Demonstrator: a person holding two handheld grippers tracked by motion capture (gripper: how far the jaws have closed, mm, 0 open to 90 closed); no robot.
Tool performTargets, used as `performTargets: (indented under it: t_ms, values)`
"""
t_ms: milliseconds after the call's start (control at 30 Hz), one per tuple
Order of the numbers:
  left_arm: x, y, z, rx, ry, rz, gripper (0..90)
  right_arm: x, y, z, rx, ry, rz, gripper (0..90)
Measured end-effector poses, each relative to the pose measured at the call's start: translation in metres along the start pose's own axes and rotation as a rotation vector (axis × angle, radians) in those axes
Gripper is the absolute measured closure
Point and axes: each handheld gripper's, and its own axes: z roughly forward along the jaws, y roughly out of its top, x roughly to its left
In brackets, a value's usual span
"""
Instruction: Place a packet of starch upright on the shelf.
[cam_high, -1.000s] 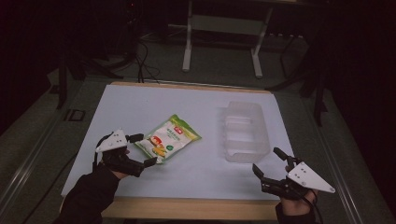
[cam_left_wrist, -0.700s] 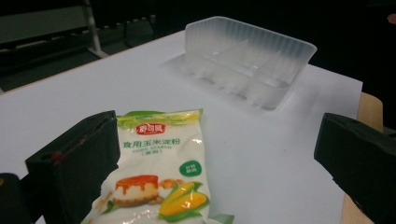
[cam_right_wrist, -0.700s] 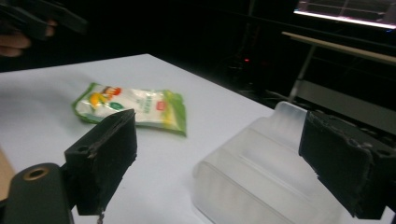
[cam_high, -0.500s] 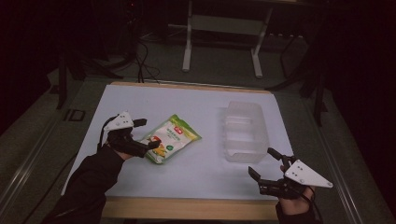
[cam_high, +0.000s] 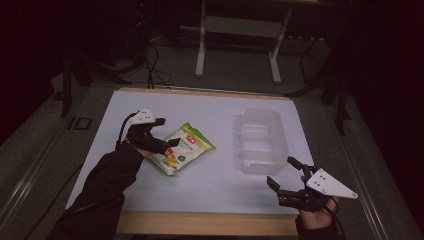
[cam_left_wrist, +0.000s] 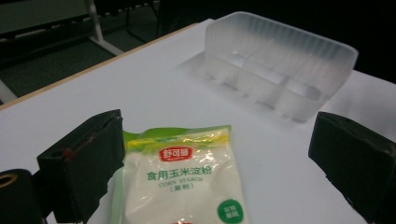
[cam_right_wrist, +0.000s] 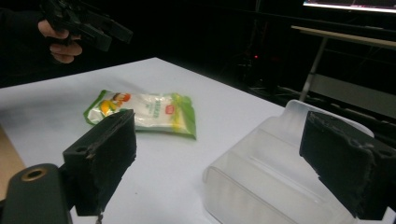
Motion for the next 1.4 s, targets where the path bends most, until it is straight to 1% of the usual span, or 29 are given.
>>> performTargets:
  t_ms: [67, 100, 133, 200, 233, 300, 367, 400, 467, 500, 567, 600, 667, 700, 767, 800, 867, 933, 1000, 1033, 1067, 1100, 1133, 1167, 1200, 1233, 1333, 1367, 1400]
  values:
    - [0.005, -0.001, 0.008, 0.017, 0.008, -0.005, 4.0, 0.002, -0.001, 0.003, 0.021, 0.001, -0.012, 10.7]
    - [0.007, -0.001, 0.011, 0.025, 0.005, -0.012, 4.1, 0.002, -0.001, 0.003, 0.029, 0.010, -0.009, 10.7]
    - [0.008, -0.001, 0.014, 0.031, 0.006, -0.012, 4.1, 0.003, -0.001, 0.004, 0.034, 0.020, -0.002, 10.7]
    - [0.013, -0.001, 0.019, 0.048, 0.005, -0.016, 4.1, 0.003, -0.002, 0.005, 0.034, 0.023, -0.004, 10.7]
    - [0.015, -0.002, 0.021, 0.043, -0.007, -0.018, 4.1, 0.004, -0.002, 0.005, 0.034, 0.029, -0.004, 10.6]
    - [0.020, -0.001, 0.025, 0.043, -0.031, -0.007, 4.5, 0.005, -0.002, 0.006, 0.040, 0.038, -0.007, 10.6]
    - [0.026, 0.000, 0.030, 0.047, -0.032, -0.007, 5.7, 0.005, -0.001, 0.006, 0.033, 0.044, 0.000, 10.5]
    - [0.029, 0.000, 0.033, 0.053, -0.027, -0.013, 6.2, 0.006, 0.000, 0.007, 0.026, 0.055, -0.001, 10.5]
    - [0.035, -0.001, 0.039, 0.067, -0.020, -0.028, 6.6, 0.007, 0.001, 0.006, 0.013, 0.046, -0.004, 10.1]
    - [0.037, -0.001, 0.043, 0.082, -0.013, -0.034, 6.6, 0.007, 0.002, 0.006, 0.009, 0.056, -0.003, 10.0]
    - [0.037, -0.001, 0.043, 0.082, -0.013, -0.034, 6.6, 0.008, 0.002, 0.006, 0.008, 0.052, -0.007, 9.9]
    - [0.044, -0.004, 0.052, 0.127, 0.002, -0.048, 7.0, 0.008, 0.002, 0.007, 0.007, 0.055, -0.006, 9.9]
    - [0.049, -0.007, 0.057, 0.151, 0.008, -0.064, 8.7, 0.009, 0.001, 0.007, 0.008, 0.047, -0.008, 9.9]
    - [0.051, -0.009, 0.060, 0.156, 0.014, -0.078, 10.1, 0.009, 0.001, 0.007, 0.006, 0.053, -0.007, 10.0]
    - [0.051, -0.009, 0.060, 0.156, 0.014, -0.078, 10.9, 0.009, 0.001, 0.008, 0.009, 0.055, -0.010, 10.0]
    - [0.059, -0.012, 0.069, 0.182, 0.027, -0.101, 11.7, 0.009, 0.001, 0.008, 0.006, 0.054, -0.015, 10.0]
    - [0.062, -0.015, 0.074, 0.197, 0.038, -0.112, 11.8, 0.010, 0.001, 0.007, 0.006, 0.046, -0.020, 10.0]
    - [0.065, -0.018, 0.079, 0.223, 0.039, -0.114, 12.0, 0.009, 0.001, 0.007, 0.012, 0.031, -0.024, 10.0]
    - [0.067, -0.022, 0.085, 0.258, 0.046, -0.102, 14.1, 0.007, 0.000, 0.007, 0.018, 0.025, -0.013, 10.0]
    - [0.068, -0.024, 0.088, 0.270, 0.031, -0.108, 14.2, 0.006, 0.000, 0.007, 0.020, 0.023, -0.012, 10.0]
    - [0.069, -0.026, 0.090, 0.281, 0.036, -0.109, 14.2, 0.006, -0.001, 0.007, 0.021, 0.023, -0.008, 10.0]
    - [0.070, -0.029, 0.094, 0.313, 0.041, -0.115, 14.2, 0.006, -0.001, 0.007, 0.024, 0.025, -0.007, 10.0]
    - [0.070, -0.029, 0.094, 0.313, 0.041, -0.115, 14.2, 0.006, -0.002, 0.007, 0.024, 0.023, -0.009, 10.0]
    - [0.073, -0.035, 0.101, 0.339, 0.016, -0.142, 14.2, 0.006, -0.002, 0.007, 0.025, 0.025, -0.010, 10.0]
    - [0.073, -0.035, 0.101, 0.339, 0.016, -0.142, 14.2, 0.006, -0.002, 0.007, 0.025, 0.025, -0.010, 10.0]
    - [0.076, -0.039, 0.107, 0.374, 0.022, -0.155, 14.2, 0.007, -0.002, 0.007, 0.026, 0.026, -0.018, 10.0]
    - [0.078, -0.040, 0.109, 0.378, 0.023, -0.162, 14.8, 0.007, -0.002, 0.008, 0.027, 0.032, -0.019, 10.0]
    - [0.078, -0.040, 0.112, 0.403, 0.020, -0.161, 15.2, 0.007, -0.003, 0.009, 0.031, 0.032, -0.019, 10.0]
    - [0.078, -0.040, 0.113, 0.411, 0.010, -0.159, 15.7, 0.007, -0.004, 0.010, 0.035, 0.035, -0.015, 10.0]
